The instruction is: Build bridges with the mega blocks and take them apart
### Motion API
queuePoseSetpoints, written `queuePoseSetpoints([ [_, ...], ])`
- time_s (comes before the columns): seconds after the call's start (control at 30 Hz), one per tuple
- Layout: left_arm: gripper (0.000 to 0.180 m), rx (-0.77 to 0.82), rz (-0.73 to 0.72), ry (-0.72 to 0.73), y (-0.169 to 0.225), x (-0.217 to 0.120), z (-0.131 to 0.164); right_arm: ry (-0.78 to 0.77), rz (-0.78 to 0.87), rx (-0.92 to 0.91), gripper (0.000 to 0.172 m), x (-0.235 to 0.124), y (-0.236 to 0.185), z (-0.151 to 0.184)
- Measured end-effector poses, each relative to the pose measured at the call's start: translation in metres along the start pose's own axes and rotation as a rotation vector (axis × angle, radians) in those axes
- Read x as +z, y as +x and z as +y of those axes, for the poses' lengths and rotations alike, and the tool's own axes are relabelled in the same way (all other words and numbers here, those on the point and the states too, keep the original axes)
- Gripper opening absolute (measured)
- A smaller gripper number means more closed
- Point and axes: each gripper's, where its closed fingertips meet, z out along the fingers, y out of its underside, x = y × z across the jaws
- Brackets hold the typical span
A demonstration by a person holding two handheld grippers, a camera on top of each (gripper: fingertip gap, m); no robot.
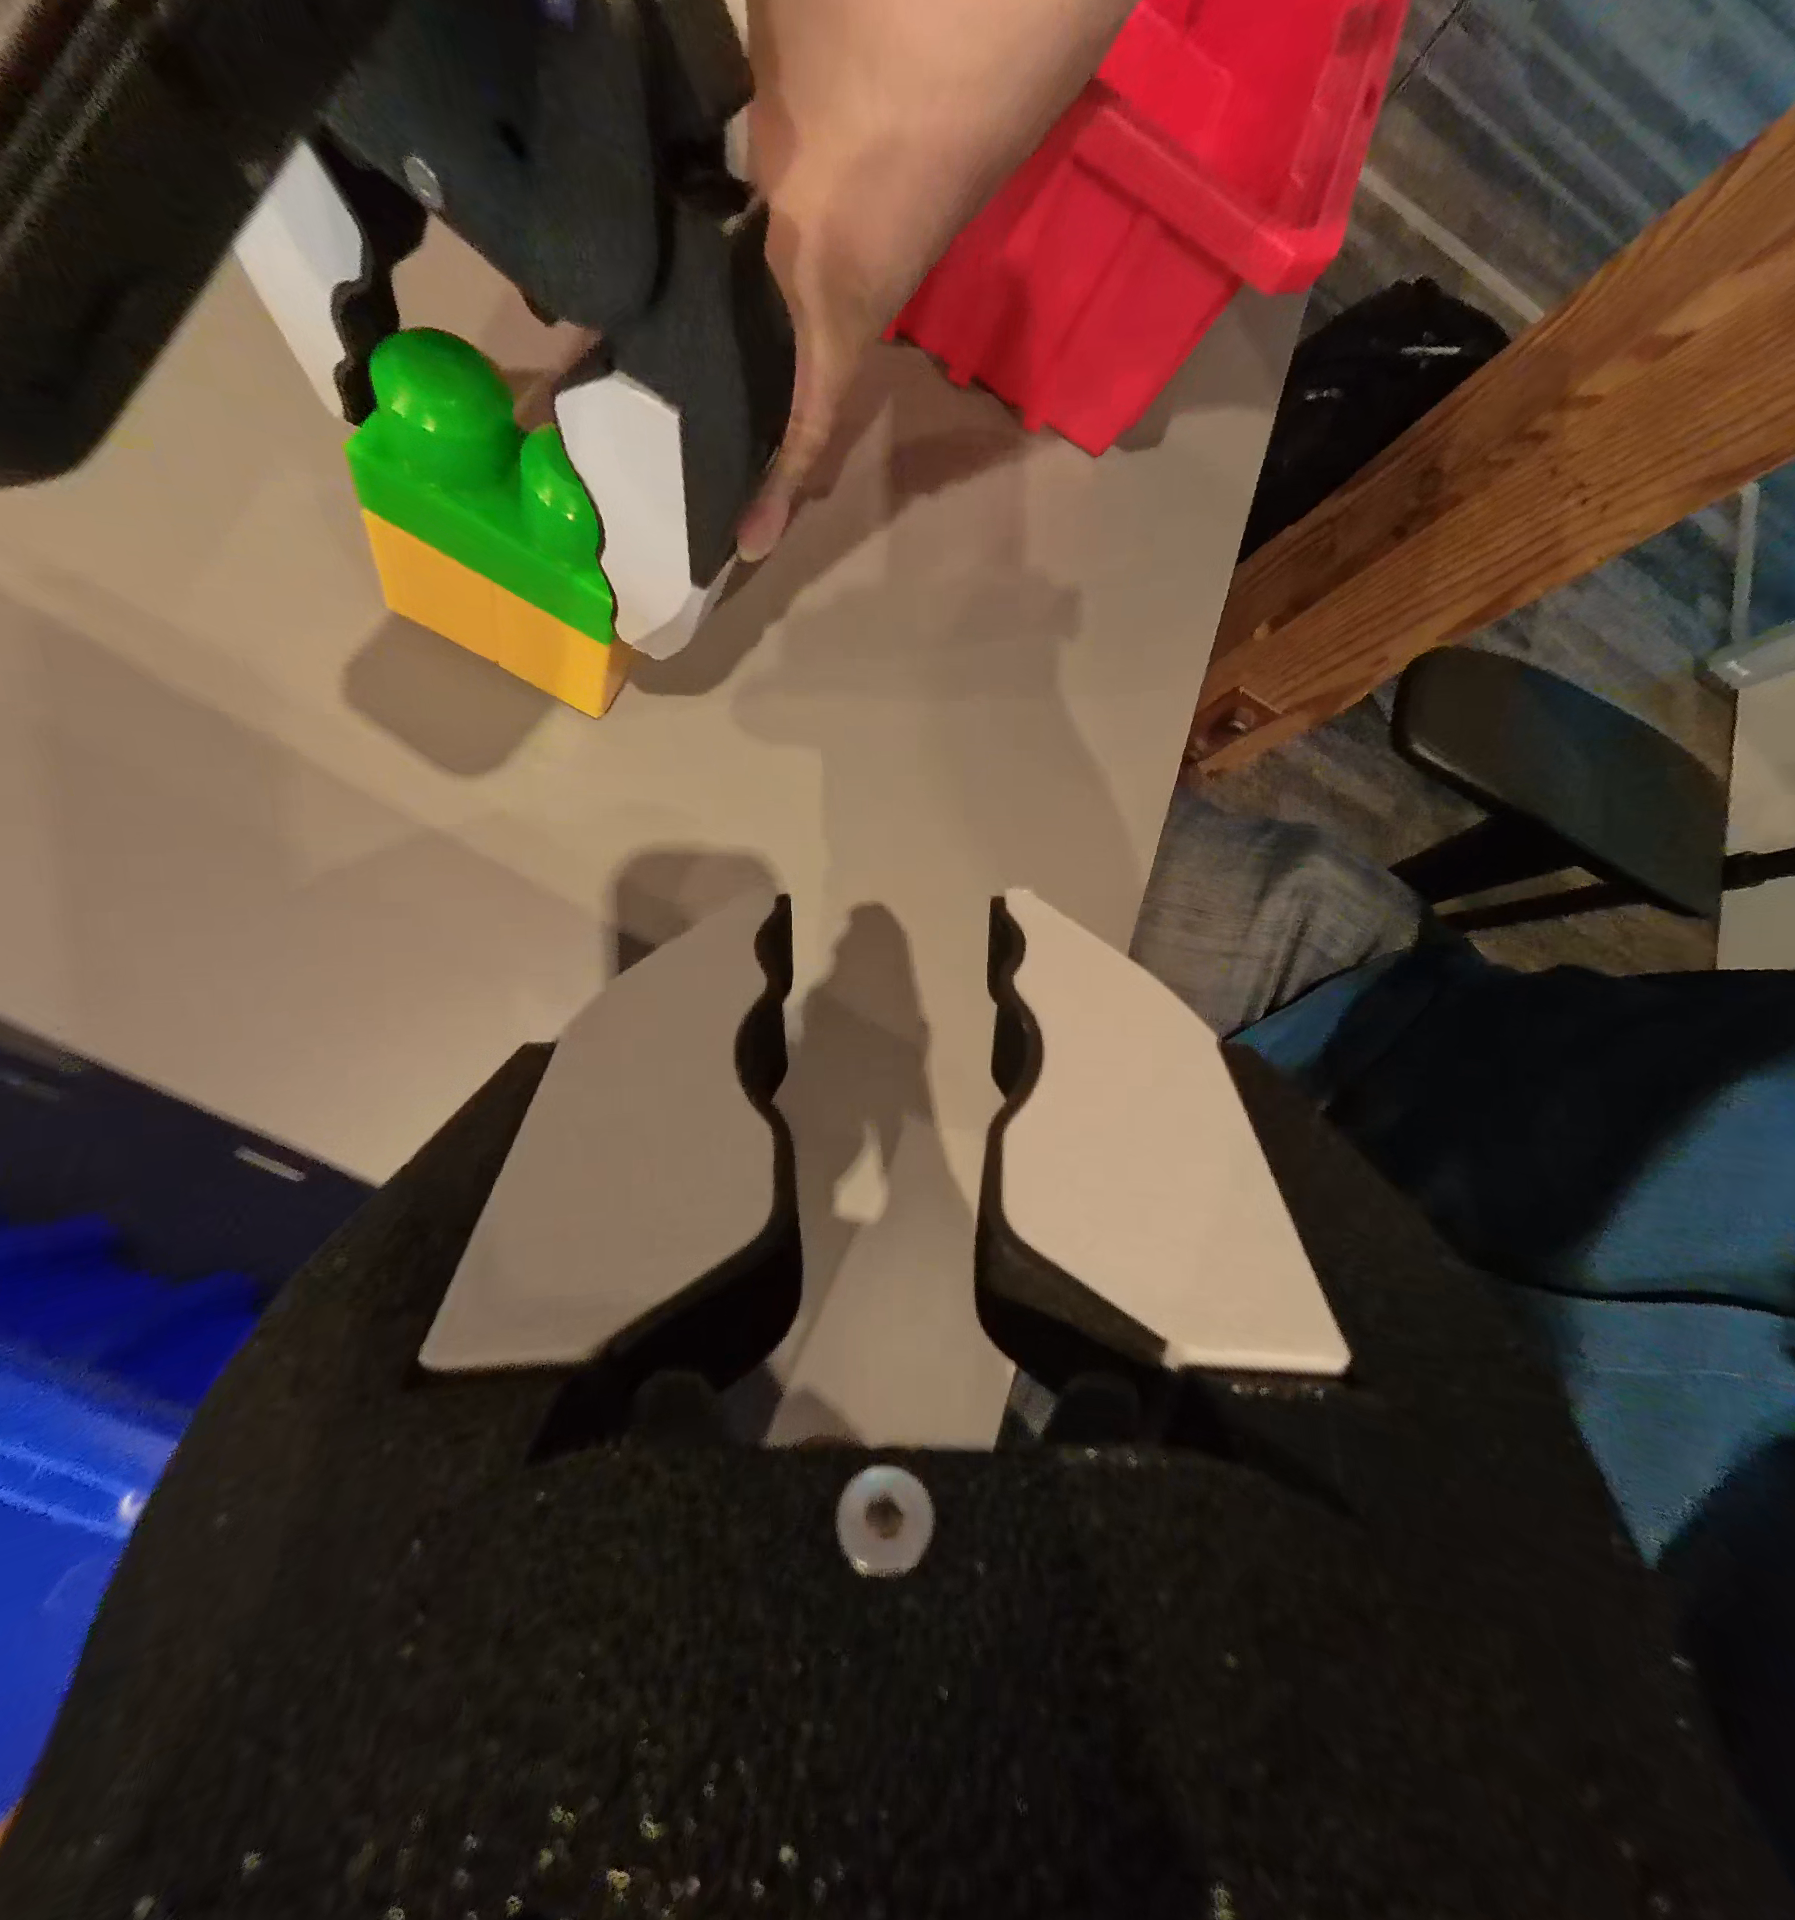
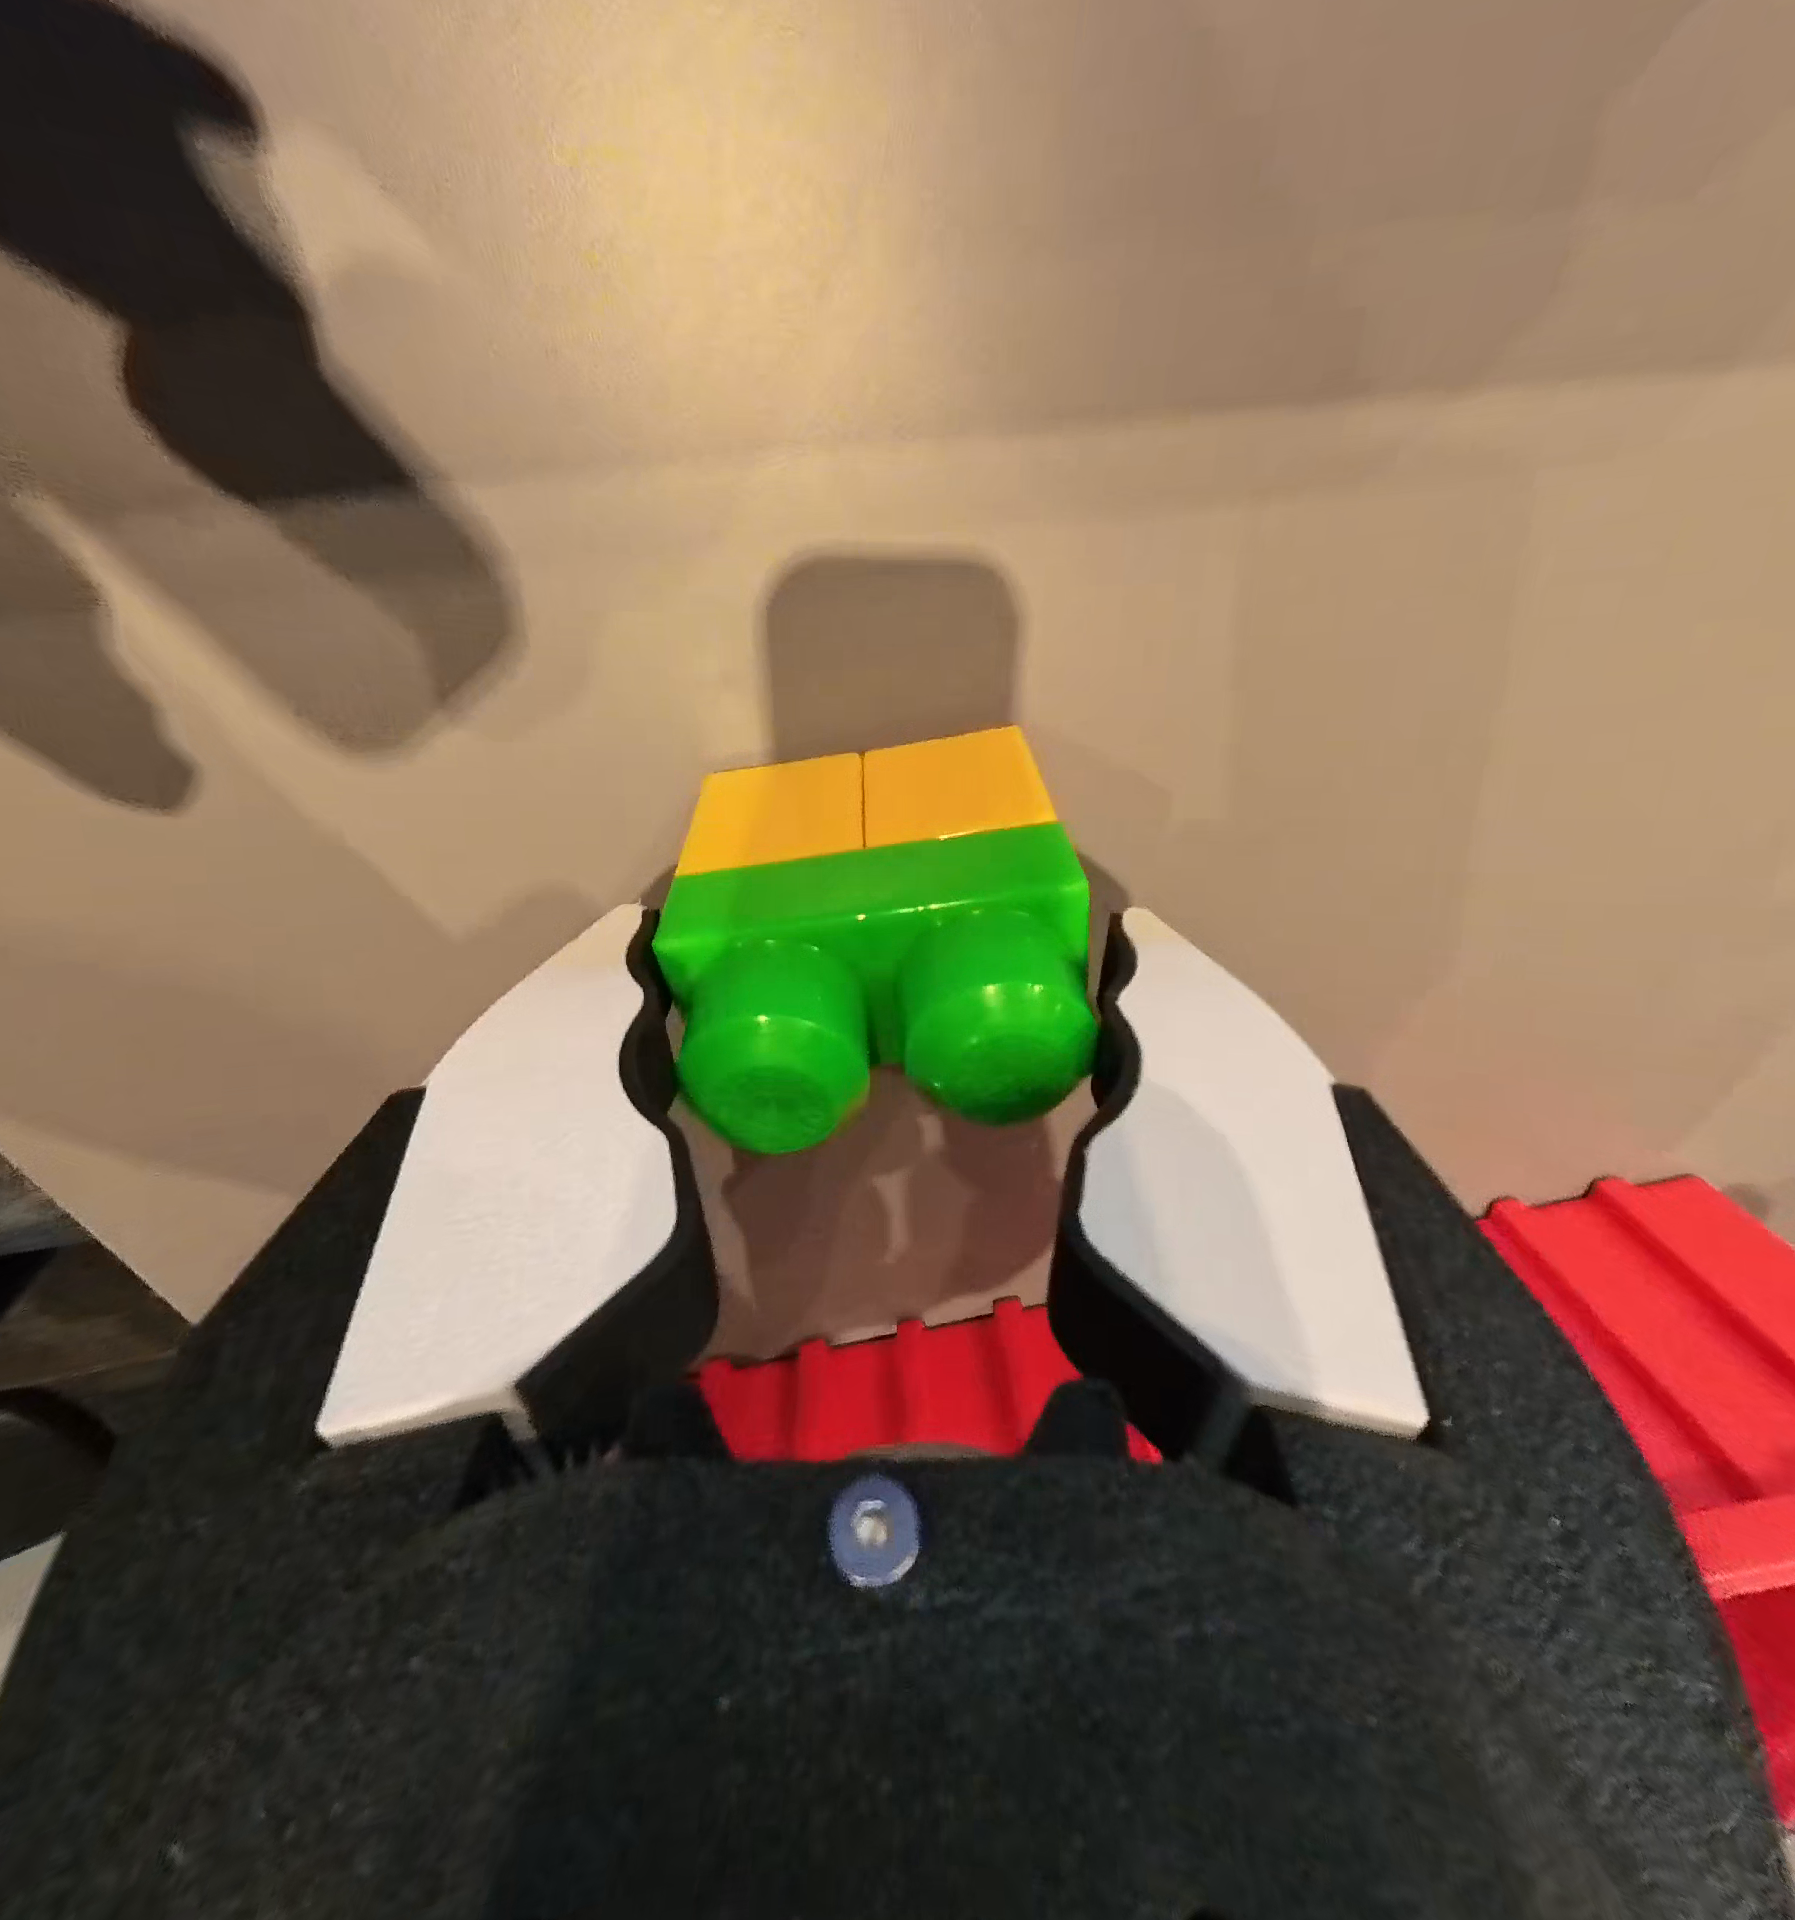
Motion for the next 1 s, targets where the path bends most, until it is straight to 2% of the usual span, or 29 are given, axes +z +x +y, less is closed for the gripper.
queuePoseSetpoints([
  [0.13, 0.042, 0.062, -0.007, -0.035, 0.0, 0.01, 0.004, 0.055, -0.036, -0.008, 0.079, -0.003, -0.005, 0.0],
  [0.3, 0.059, 0.3, -0.203, -0.035, -0.02, 0.011, 0.0, 0.447, -0.19, -0.003, 0.079, -0.047, -0.036, -0.017],
  [0.4, 0.071, 0.314, -0.219, -0.017, -0.022, 0.014, -0.005, 0.671, -0.203, -0.017, 0.079, -0.08, -0.054, -0.019],
  [0.5, 0.077, 0.339, -0.237, -0.021, -0.021, 0.019, -0.009, 0.802, -0.191, -0.06, 0.079, -0.098, -0.073, -0.016],
  [0.73, 0.08, 0.438, -0.257, 0.002, -0.002, 0.033, -0.026, 0.856, -0.166, -0.108, 0.079, -0.106, -0.095, -0.013],
  [1.0, 0.08, 0.459, -0.202, 0.006, 0.007, 0.039, -0.025, 0.906, -0.177, -0.134, 0.079, -0.108, -0.103, -0.017],
])
